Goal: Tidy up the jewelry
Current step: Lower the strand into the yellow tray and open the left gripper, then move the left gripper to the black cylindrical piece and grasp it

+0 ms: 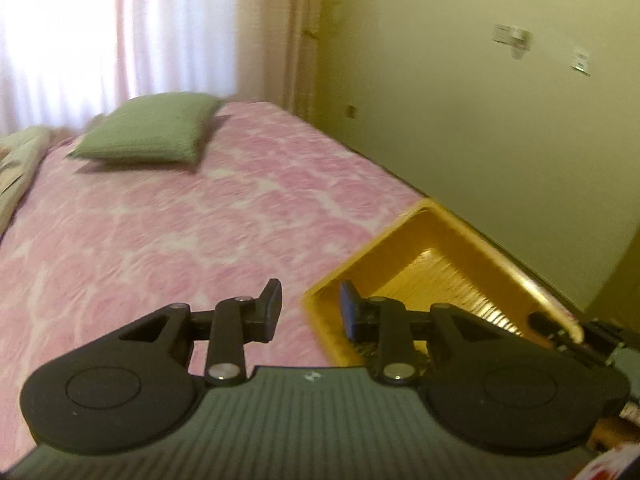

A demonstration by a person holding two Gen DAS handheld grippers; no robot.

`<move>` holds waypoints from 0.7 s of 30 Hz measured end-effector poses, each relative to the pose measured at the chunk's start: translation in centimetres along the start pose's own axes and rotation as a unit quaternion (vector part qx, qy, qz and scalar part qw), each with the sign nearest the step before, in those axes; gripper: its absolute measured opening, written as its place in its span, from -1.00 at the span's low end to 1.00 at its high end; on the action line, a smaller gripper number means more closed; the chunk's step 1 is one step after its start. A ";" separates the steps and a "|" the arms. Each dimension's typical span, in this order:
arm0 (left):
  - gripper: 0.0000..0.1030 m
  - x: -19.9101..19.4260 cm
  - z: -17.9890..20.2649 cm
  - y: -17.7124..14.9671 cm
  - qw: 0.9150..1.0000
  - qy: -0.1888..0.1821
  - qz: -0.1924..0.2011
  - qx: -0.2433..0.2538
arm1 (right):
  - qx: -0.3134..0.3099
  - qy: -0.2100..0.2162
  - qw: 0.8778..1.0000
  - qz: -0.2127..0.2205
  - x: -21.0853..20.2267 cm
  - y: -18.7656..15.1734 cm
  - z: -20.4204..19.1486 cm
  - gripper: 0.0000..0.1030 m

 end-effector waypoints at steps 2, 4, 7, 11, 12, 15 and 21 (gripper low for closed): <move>-0.45 -0.7 -1.3 -1.3 1.000 0.019 0.003 -0.015 | 0.001 0.000 1.000 -0.001 0.0 0.0 0.0 -0.82; -0.45 -1.3 -2.4 -2.5 0.999 0.034 0.004 -0.027 | 0.000 -0.001 1.000 -0.001 0.0 0.0 0.1 -0.82; -0.45 -2.1 -4.5 -4.6 0.997 0.058 0.005 -0.053 | 0.000 -0.001 1.000 -0.002 0.1 -0.1 0.2 -0.83; -0.45 -2.4 -7.2 -7.7 0.992 0.095 -0.005 -0.086 | 0.000 -0.002 1.000 -0.002 0.1 -0.1 0.2 -0.83; -0.45 -2.4 -7.7 -8.6 0.990 0.108 -0.009 -0.091 | 0.000 -0.001 1.000 -0.002 0.1 -0.1 0.2 -0.83; -0.45 -2.3 -8.6 -11.0 0.986 0.119 -0.020 -0.114 | 0.001 -0.001 1.000 -0.002 0.1 -0.1 0.2 -0.83; -0.44 -1.3 -7.7 -14.8 0.980 0.113 -0.031 -0.159 | 0.000 -0.001 1.000 -0.002 0.1 -0.1 0.1 -0.83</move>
Point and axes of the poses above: each gripper's, at about its wrist camera, not at the fingertips, and x roughly the way its jaws point, z to its right, y to its top, the point moved 3 cm from there along x, roughly the way its jaws point
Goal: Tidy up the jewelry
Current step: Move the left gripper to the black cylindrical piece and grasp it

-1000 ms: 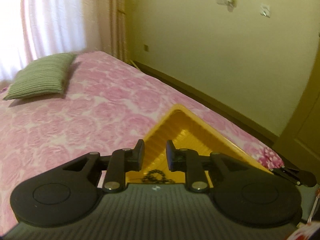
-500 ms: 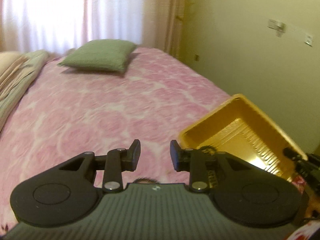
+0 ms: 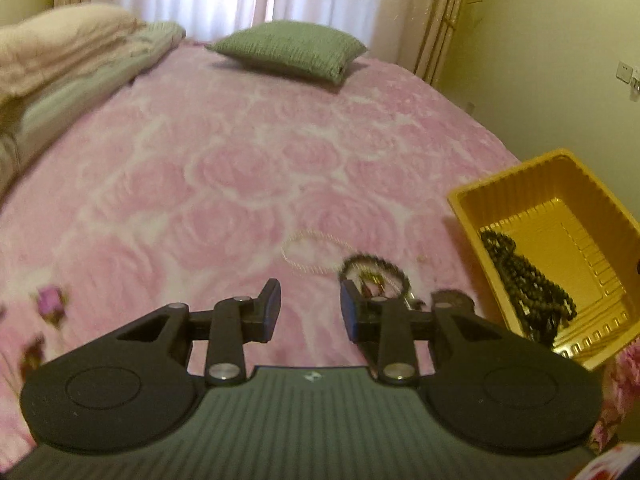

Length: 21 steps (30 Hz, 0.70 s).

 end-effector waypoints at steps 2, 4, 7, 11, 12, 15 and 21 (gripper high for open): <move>-0.44 0.5 0.7 -1.2 1.000 -0.003 -0.003 -0.003 | -0.001 0.000 1.000 0.000 0.0 0.1 0.0 -0.83; -0.44 1.3 1.6 -2.1 1.000 -0.007 -0.007 -0.006 | -0.001 -0.001 1.000 0.000 0.0 0.0 0.1 -0.83; -0.44 2.2 2.5 -3.4 0.999 -0.018 -0.015 -0.022 | -0.002 -0.001 1.000 0.000 0.0 0.0 0.1 -0.83; -0.44 3.0 3.9 -4.5 0.999 -0.026 -0.023 -0.018 | -0.003 -0.001 1.000 -0.001 0.0 0.0 0.2 -0.83; -0.44 3.3 4.1 -4.6 0.999 -0.026 -0.025 -0.018 | -0.003 -0.001 1.000 -0.001 0.0 0.0 0.3 -0.83; -0.43 3.9 4.6 -4.7 0.999 -0.025 -0.027 -0.016 | -0.004 -0.001 1.000 -0.001 0.1 0.0 0.2 -0.83; -0.37 4.5 4.7 -4.7 0.999 -0.019 -0.032 -0.011 | -0.003 -0.002 1.000 -0.001 0.1 0.0 0.3 -0.83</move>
Point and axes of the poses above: each gripper's, at about its wrist camera, not at the fingertips, and x roughly the way its jaws point, z to its right, y to its top, the point moved 3 cm from there along x, roughly the way its jaws point
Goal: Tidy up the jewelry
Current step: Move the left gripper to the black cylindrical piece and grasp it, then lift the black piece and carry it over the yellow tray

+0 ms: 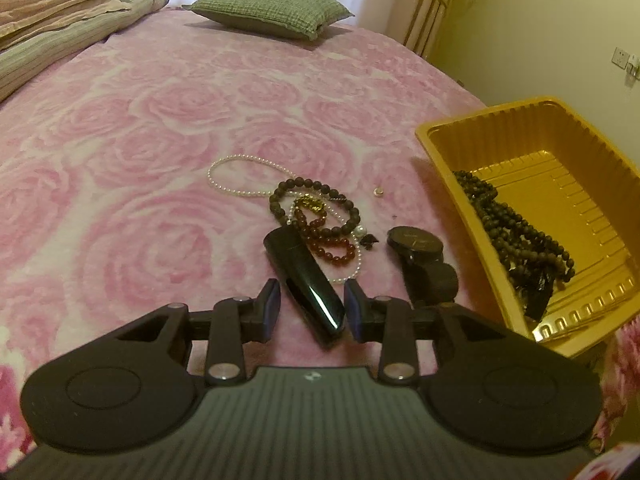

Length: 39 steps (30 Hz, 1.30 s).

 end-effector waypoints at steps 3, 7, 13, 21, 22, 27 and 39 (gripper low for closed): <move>-0.37 0.1 -0.1 0.0 1.000 -0.001 -0.002 0.003 | -0.001 0.000 1.000 0.000 0.0 0.0 -0.1 -0.83; -0.49 0.0 0.0 0.1 1.000 0.002 -0.003 0.019 | -0.001 0.001 1.000 0.000 0.0 0.0 -0.2 -0.83; -0.62 -0.8 -0.7 0.2 0.998 0.027 -0.005 0.051 | -0.001 0.001 1.000 0.000 0.0 0.0 -0.2 -0.83; -0.62 -0.3 -1.5 -0.2 0.997 0.036 -0.007 0.061 | -0.002 0.000 1.000 -0.001 0.0 0.0 -0.1 -0.83; -0.62 -0.3 -1.5 -0.2 0.997 0.037 -0.006 0.063 | -0.001 0.000 1.000 0.000 0.0 0.0 -0.2 -0.83; -0.64 -0.6 -1.6 -0.1 0.998 0.035 -0.005 0.061 | -0.002 0.000 1.000 0.000 0.0 0.0 -0.3 -0.83; -0.64 -2.6 -1.3 1.4 0.998 0.026 0.017 0.055 | -0.002 0.001 1.000 0.001 0.1 -0.2 0.2 -0.83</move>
Point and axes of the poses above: each gripper's, at about its wrist camera, not at the fingertips, and x roughly the way its jaws point, z to its right, y to its top, the point moved 3 cm from there along x, roughly the way its jaws point
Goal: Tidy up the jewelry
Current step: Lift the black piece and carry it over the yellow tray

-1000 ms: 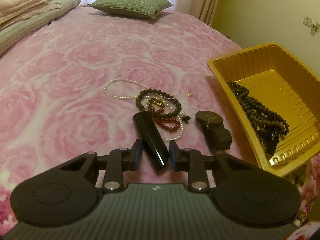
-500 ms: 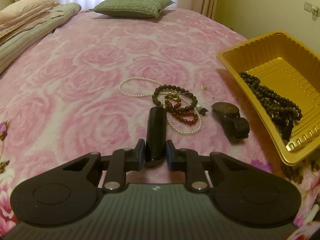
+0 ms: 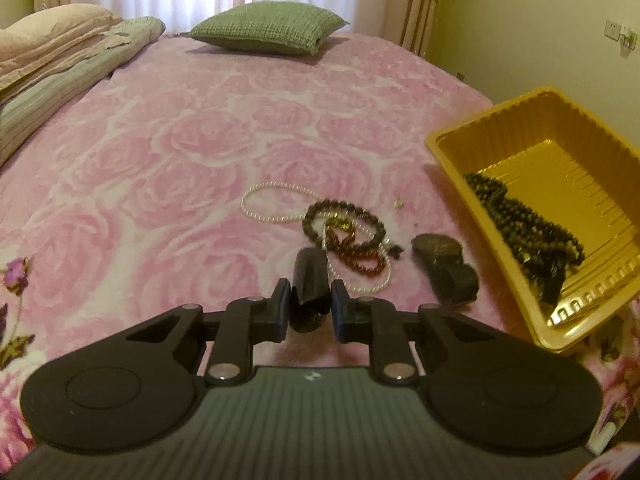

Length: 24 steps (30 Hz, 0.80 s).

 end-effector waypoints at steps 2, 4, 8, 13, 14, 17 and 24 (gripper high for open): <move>-0.64 -0.4 0.1 0.5 1.000 -0.006 0.005 -0.001 | 0.001 0.000 1.000 -0.001 0.0 0.0 -0.1 -0.83; -0.64 -0.8 0.3 0.9 1.000 -0.012 0.011 -0.003 | 0.000 0.000 1.000 0.000 0.0 0.0 -0.2 -0.83; -0.64 -1.6 0.8 1.6 0.999 -0.026 0.021 -0.005 | 0.000 0.000 1.000 0.000 0.0 0.0 -0.1 -0.83; -0.64 -2.4 2.4 2.5 0.998 -0.059 0.028 -0.008 | 0.001 0.000 1.000 0.000 0.0 0.0 -0.1 -0.83; -0.64 -2.4 3.0 2.7 0.997 -0.069 0.028 -0.008 | 0.001 0.000 1.000 0.000 0.0 0.0 -0.1 -0.83; -0.64 -2.5 4.7 3.0 0.995 -0.097 0.026 -0.006 | 0.000 0.000 1.000 0.000 -0.1 0.1 -0.2 -0.83; -0.64 -1.8 9.5 3.4 0.981 -0.192 0.013 0.008 | 0.001 0.000 1.000 0.000 -0.1 0.1 -0.1 -0.83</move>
Point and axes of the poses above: each gripper's, at about its wrist camera, not at the fingertips, and x roughly the way its jaws point, z to its right, y to its top, the point moved 3 cm from there along x, roughly the way its jaws point
